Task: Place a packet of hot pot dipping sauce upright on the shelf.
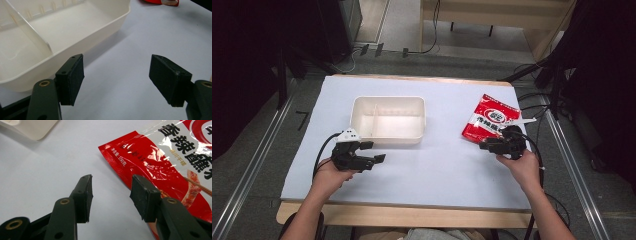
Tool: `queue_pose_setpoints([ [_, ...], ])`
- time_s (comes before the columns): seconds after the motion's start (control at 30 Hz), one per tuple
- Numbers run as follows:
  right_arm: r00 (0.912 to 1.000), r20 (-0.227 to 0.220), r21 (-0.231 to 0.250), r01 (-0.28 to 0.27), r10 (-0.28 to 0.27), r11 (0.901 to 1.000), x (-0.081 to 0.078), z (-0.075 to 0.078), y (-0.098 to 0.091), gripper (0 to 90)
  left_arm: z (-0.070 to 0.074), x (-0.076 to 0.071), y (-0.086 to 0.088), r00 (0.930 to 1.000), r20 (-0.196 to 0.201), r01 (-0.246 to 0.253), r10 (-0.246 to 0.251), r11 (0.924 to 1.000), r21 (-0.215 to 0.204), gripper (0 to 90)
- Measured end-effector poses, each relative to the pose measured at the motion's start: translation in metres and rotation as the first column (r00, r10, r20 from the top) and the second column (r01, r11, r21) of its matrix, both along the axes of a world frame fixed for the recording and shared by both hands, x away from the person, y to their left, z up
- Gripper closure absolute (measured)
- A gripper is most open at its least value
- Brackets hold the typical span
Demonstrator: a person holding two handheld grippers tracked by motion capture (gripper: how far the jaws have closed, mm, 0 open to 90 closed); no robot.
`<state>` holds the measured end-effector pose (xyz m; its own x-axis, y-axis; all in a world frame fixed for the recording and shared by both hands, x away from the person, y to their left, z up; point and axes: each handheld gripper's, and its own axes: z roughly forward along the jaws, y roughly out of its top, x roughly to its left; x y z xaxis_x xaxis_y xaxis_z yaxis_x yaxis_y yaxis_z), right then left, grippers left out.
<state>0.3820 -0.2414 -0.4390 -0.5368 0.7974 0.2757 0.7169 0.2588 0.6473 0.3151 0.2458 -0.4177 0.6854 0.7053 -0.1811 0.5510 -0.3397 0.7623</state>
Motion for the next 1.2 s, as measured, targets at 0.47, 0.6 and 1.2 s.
queue_pose_setpoints([
  [0.47,0.9996,-0.012,-0.006,0.027,-0.027,0.9996,0.000,0.000,-0.005,55.4,0.000,0.000,0.000,1.0000,-0.002,-0.001,0.001,1.0000,0.001,29.2],
  [0.6,0.9993,-0.015,-0.009,0.034,-0.034,0.9994,0.001,0.000,-0.007,55.3,0.000,0.000,0.000,1.0000,-0.002,0.000,0.000,1.0000,0.002,29.2],
  [1.2,0.9999,-0.005,-0.012,0.014,-0.014,0.9998,0.033,0.008,0.029,90.0,0.000,0.000,-0.002,1.0000,0.003,0.002,-0.002,1.0000,0.004,29.2],
])
